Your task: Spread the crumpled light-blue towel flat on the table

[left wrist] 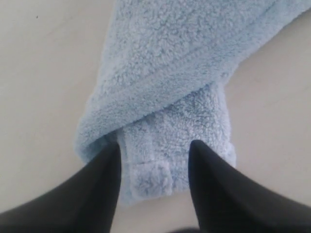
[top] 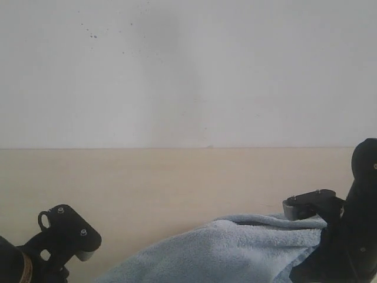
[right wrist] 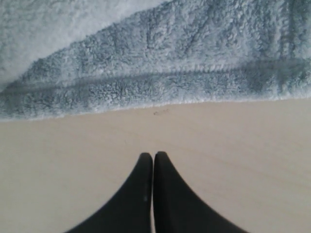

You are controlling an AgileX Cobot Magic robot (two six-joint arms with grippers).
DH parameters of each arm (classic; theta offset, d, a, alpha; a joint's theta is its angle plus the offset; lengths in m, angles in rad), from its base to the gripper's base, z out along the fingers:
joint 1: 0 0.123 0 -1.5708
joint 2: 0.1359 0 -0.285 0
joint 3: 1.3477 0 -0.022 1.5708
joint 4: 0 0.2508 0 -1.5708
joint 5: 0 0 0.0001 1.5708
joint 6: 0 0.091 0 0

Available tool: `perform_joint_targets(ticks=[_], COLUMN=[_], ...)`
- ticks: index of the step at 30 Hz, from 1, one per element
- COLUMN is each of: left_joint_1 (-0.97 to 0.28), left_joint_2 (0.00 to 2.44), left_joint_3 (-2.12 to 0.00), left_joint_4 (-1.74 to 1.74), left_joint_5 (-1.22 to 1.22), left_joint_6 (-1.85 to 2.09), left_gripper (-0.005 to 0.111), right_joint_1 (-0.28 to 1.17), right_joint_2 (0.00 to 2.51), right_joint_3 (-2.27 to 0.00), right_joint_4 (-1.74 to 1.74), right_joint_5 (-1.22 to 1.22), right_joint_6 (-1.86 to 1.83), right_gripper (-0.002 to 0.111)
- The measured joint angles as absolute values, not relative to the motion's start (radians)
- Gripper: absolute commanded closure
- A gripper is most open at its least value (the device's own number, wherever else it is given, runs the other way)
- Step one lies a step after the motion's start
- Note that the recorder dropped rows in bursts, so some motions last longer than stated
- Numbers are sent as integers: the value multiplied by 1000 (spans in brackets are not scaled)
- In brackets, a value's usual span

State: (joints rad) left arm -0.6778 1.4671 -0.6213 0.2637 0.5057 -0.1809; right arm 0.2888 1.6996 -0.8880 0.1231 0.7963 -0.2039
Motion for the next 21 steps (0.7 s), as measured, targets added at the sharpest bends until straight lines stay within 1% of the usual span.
perform_joint_targets(ticks=[11,15,17,21], left_joint_1=[-678,-678,-678,-678], left_joint_2=[1535,1560,1572,1577], left_joint_3=[-617,-617,-617,-617], left_joint_4=[271,327,347,352], left_joint_5=[493,488,485,479], left_joint_6=[-181,-181,-181,-181], left_gripper=[63,64,69,94], right_joint_1=[289,289,289,289], right_joint_2=[1700,1700,1700,1700], right_joint_3=[-887,-887,-887,-887], right_joint_4=[141,141,141,143], right_joint_5=[793,793,793,793], right_joint_6=[-206,-206,-206,-206], right_gripper=[108,108,108,108])
